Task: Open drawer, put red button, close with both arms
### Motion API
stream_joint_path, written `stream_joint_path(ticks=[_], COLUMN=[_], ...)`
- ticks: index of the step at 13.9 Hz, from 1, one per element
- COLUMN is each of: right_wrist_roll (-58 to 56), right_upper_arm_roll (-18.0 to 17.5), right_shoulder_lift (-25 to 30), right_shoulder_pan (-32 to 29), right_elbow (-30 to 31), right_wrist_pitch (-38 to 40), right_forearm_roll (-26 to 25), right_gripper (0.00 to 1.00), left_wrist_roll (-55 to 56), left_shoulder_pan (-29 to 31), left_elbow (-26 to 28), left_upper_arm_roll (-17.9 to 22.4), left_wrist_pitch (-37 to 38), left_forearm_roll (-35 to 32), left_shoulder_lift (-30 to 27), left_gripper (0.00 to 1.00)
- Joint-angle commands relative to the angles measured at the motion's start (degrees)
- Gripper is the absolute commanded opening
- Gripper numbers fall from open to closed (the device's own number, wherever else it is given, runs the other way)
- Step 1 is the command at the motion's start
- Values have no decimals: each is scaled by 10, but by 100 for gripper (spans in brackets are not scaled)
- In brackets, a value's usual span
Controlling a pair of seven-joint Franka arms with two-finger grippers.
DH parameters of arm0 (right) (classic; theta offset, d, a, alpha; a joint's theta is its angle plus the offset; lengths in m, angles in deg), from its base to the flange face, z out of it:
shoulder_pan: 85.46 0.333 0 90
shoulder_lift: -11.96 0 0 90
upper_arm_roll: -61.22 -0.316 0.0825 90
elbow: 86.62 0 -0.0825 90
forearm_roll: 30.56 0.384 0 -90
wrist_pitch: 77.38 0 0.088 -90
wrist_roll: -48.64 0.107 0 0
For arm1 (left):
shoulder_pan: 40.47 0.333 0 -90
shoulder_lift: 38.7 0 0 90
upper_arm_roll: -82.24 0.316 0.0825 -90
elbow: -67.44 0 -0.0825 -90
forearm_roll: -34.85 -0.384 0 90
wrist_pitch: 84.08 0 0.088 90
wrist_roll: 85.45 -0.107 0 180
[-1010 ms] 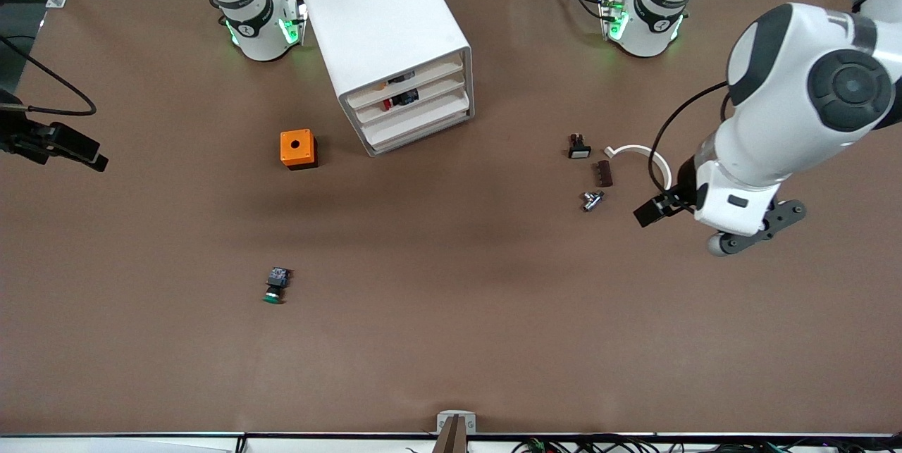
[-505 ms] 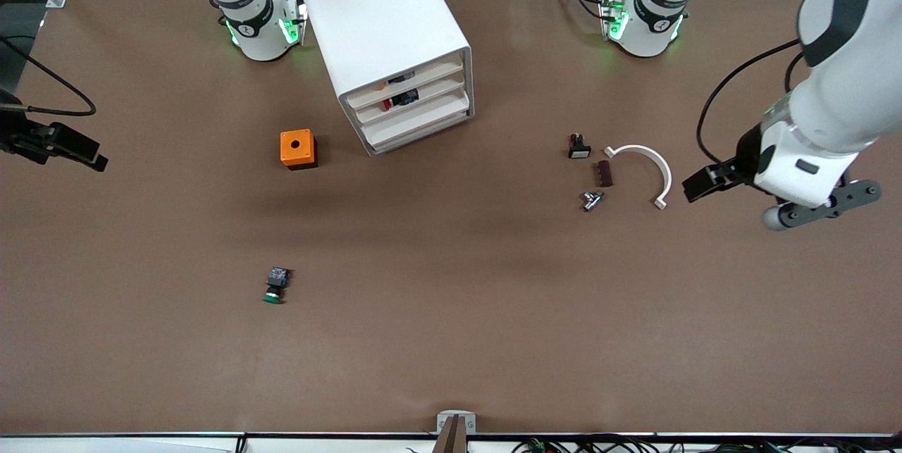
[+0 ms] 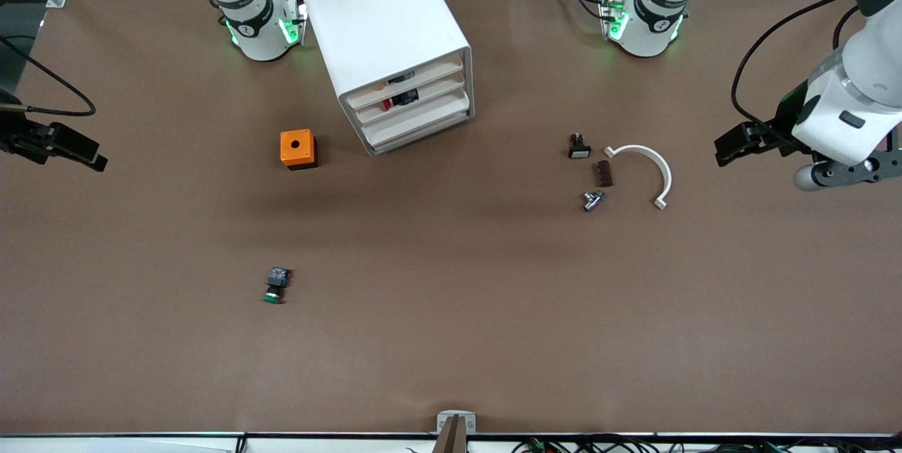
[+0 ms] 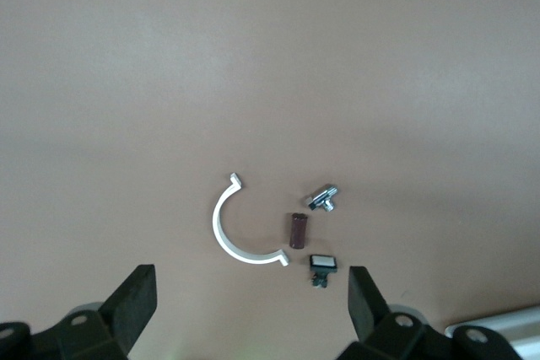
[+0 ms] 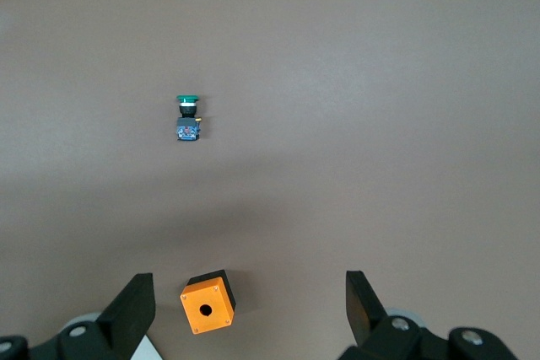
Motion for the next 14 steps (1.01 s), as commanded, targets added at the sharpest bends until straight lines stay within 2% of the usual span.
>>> stream_joint_path(ticks=[1, 4, 9, 14], right_wrist_roll=[0, 0, 0, 0], right_upper_arm_roll=[-4, -4, -5, -5], right_shoulder_lift=[-2, -2, -2, -2], right_shoulder_pan=[-5, -5, -5, -5], right_elbow=[-7, -7, -7, -7], right_wrist_pitch=[2, 1, 2, 2], right_forearm_roll=[-11, -14, -14, -14], right_gripper=[100, 100, 100, 100], left_wrist_roll=[-32, -33, -53, -54], left_shoulder_pan=[11, 11, 12, 13], left_elbow=[30, 57, 70, 163], left_upper_arm_roll=[0, 18, 19, 20], left_wrist_pitch=[10, 9, 11, -23], left_forearm_roll=[-9, -3, -2, 7], left_shoulder_lift=[-36, -67, -90, -160], left_gripper=[100, 100, 100, 100])
